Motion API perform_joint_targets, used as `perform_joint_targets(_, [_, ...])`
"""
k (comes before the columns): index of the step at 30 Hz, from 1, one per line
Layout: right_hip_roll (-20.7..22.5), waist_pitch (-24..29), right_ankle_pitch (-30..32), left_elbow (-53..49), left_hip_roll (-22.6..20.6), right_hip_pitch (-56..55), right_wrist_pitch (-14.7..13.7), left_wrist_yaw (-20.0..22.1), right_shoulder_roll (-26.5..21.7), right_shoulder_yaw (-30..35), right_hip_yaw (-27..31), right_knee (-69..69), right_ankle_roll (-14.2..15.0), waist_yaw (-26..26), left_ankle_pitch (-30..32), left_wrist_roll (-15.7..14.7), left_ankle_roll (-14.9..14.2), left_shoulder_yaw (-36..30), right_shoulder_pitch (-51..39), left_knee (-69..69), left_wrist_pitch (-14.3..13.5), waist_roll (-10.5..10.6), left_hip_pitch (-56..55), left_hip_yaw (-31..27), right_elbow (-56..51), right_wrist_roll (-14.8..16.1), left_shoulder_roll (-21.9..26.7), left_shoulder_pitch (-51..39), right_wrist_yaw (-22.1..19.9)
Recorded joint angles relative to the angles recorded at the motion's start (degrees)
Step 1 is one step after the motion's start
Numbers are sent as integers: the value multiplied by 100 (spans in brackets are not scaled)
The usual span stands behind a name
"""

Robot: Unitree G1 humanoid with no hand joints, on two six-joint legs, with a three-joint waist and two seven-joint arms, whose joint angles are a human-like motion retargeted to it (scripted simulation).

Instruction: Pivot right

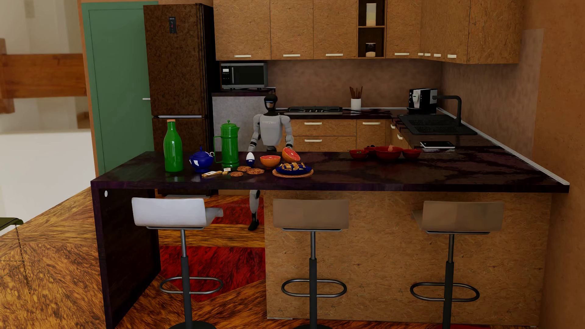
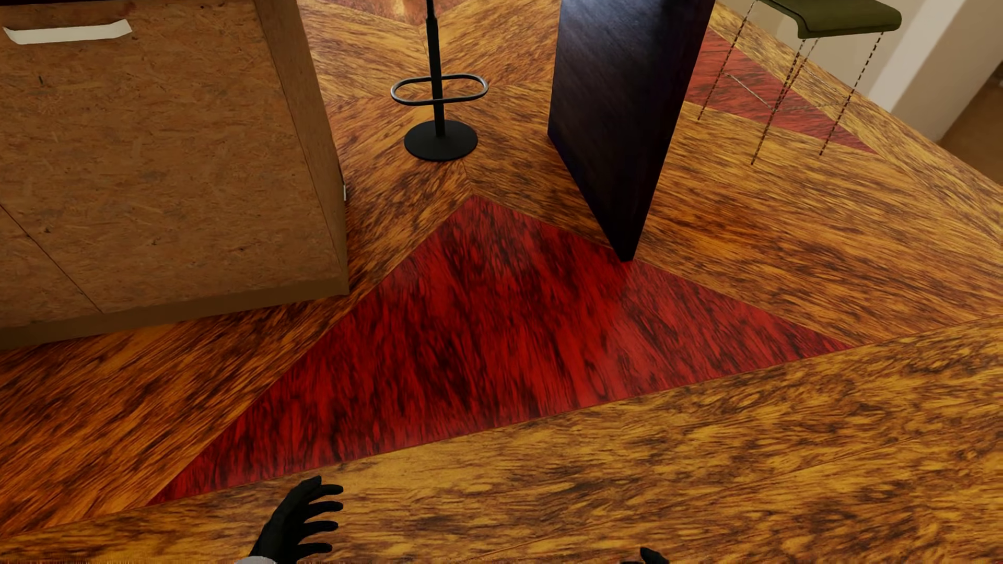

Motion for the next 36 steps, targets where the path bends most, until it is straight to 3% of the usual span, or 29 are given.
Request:
perform_joint_targets(2, [13,-1,-14,38,22,-14,-2,-179,-80,-65,-34,-3,5,20,-30,18,-19,103,-61,3,-29,40,-23,-24,25,-66,-4,139,25])
perform_joint_targets(5, [-11,106,-49,-72,-3,32,-141,-222,-101,-107,4,-8,27,39,-53,60,3,-68,-302,-39,170,104,54,18,91,-343,-235,37,-9])
perform_joint_targets(8, [-46,86,-116,-67,-34,-30,-219,-93,-51,-2,-27,56,17,86,-58,-32,-9,2,-270,-63,-25,79,13,-15,-56,-303,-70,-24,-53])
perform_joint_targets(10, [-40,145,-126,-114,-28,-9,-367,102,-188,-35,-16,61,28,116,-90,67,2,-61,-247,-27,-135,121,25,-5,-55,-282,-136,54,-12])
perform_joint_targets(11, [-41,146,-120,-64,-30,-20,-421,180,-39,-64,16,57,21,53,-67,140,-2,-53,-201,-83,-182,83,55,32,-95,-301,-127,144,-29])
perform_joint_targets(14, [26,176,-48,-16,34,24,-296,315,-124,-40,30,-40,-10,-3,-27,169,-34,7,-287,-151,-131,54,105,51,-58,-301,-42,145,54])
perform_joint_targets(19, [38,21,-26,-78,42,12,-69,-14,-12,-51,17,-48,-14,125,-12,-85,-37,-160,-63,-125,10,50,70,29,-28,-108,-99,54,6])
perform_joint_targets(22, [29,-80,-4,-142,36,-44,-161,-326,-96,-48,-10,-42,-14,204,-2,25,-38,-24,-164,-93,129,53,-9,2,-65,-29,41,261,25])
perform_joint_targets(25, [60,-41,76,-35,61,17,-162,-271,-182,-20,73,-185,10,-9,36,260,-12,87,-232,-182,154,98,69,93,-32,-233,56,159,-46])
perform_joint_targets(27, [62,-32,-27,-59,51,-35,-140,-165,-37,-146,83,-79,-67,-13,-16,367,-1,76,-22,-114,-37,88,49,95,13,-311,32,-32,-112])
perform_joint_targets(28, [22,4,-18,-109,19,-58,-68,-114,-28,16,106,13,28,-74,-68,389,9,51,-68,-30,-184,52,41,114,25,-331,-45,-42,-87])
perform_joint_targets(30, [-23,29,-77,2,-17,-61,83,-92,-153,-20,92,95,47,-111,-110,298,23,-20,-156,17,-378,37,48,109,52,-315,-99,8,115])
perform_joint_targets(32, [-3,33,-107,-134,-3,-120,102,-71,36,-68,113,149,49,63,-157,159,24,-95,-139,86,-266,38,-7,119,34,-332,-5,72,142])
perform_joint_targets(33, [20,100,-62,-99,22,-30,16,-64,-8,-23,106,51,72,58,-181,144,47,-24,-151,113,-153,124,26,115,33,-272,-18,131,160])
perform_joint_targets(36, [-41,123,-43,9,-38,53,-281,-51,-59,78,68,-21,116,39,-170,75,93,46,-162,101,224,124,49,76,21,-142,1,191,120])
